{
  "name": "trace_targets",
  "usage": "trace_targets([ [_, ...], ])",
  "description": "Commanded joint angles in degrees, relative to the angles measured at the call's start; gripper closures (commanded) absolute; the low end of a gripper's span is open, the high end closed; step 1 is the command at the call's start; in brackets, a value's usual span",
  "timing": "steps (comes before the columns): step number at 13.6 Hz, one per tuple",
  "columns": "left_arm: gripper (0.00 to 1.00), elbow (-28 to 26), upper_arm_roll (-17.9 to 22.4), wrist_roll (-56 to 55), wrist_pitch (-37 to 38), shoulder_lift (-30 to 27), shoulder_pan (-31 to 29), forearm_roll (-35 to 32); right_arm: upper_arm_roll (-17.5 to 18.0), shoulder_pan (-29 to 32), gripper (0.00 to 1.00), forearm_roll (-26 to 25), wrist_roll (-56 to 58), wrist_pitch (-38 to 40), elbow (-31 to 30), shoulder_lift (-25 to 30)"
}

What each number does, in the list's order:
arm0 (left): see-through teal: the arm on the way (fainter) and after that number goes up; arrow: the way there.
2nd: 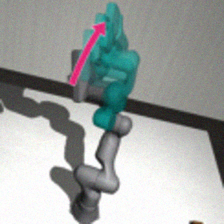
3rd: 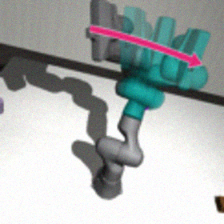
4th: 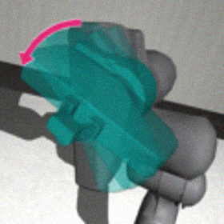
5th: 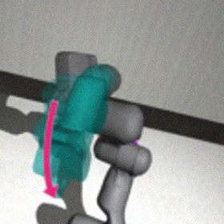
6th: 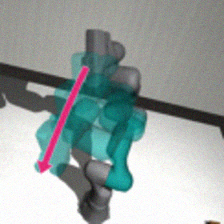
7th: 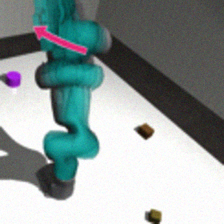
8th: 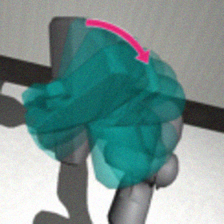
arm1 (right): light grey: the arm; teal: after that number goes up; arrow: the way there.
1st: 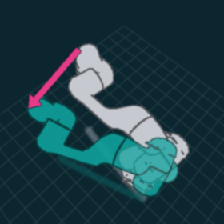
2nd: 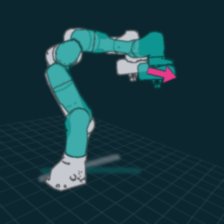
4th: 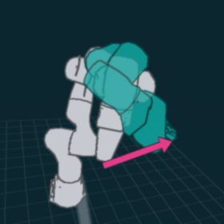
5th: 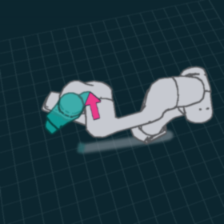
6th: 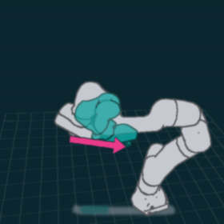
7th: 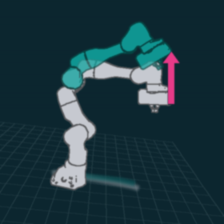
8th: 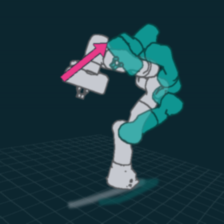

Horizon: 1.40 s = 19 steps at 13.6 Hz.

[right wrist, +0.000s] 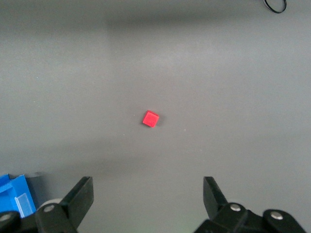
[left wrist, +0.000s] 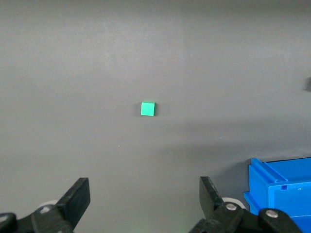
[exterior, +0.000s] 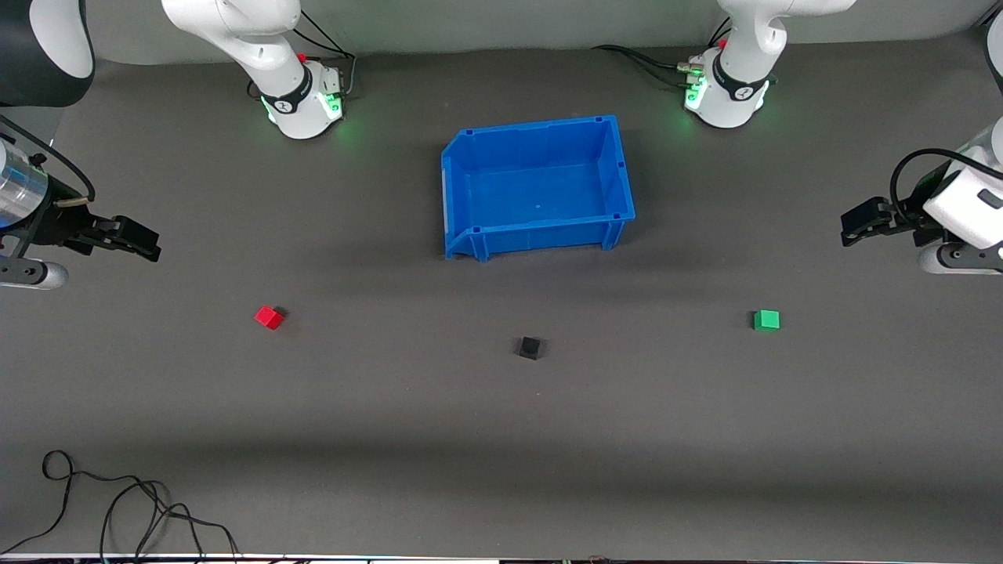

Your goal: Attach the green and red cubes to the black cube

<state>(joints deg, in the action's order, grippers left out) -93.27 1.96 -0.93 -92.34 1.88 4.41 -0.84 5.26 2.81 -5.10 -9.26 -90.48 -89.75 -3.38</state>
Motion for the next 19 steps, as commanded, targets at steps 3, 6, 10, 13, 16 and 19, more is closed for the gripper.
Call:
trace_targets([
  [3, 0.00, -0.25, -0.29, 0.84, 0.67, -0.91, -0.10, -0.83, -0.78, -0.52, 0.00, 0.88, 0.12, 0.74, 1.16, -0.22],
  [6, 0.00, -0.25, -0.29, 0.84, 0.67, -0.91, -0.10, -0.83, -0.78, -0.08, 0.00, 0.88, 0.12, 0.74, 1.07, -0.13],
  [10, 0.00, -0.25, -0.29, -0.12, 0.67, -0.82, -0.19, -0.74, -2.00, -0.08, 0.00, 0.97, 0.03, 0.83, 0.46, 0.04],
  [13, 0.00, 0.71, -0.03, -6.68, 3.11, -0.74, -0.71, -0.13, -2.10, -0.08, 0.00, 1.32, -0.23, 0.65, -0.07, -0.31],
  [16, 0.00, 1.51, 0.15, -27.30, 5.41, -0.12, -1.24, 0.31, -2.10, -0.08, 0.00, 1.85, -1.90, -1.88, -2.96, -0.57],
  [19, 0.00, 1.95, 0.06, -45.70, 5.07, 1.20, -1.33, 0.40, -2.18, 0.09, 0.00, 2.02, -2.08, -10.30, -9.19, -0.57],
])
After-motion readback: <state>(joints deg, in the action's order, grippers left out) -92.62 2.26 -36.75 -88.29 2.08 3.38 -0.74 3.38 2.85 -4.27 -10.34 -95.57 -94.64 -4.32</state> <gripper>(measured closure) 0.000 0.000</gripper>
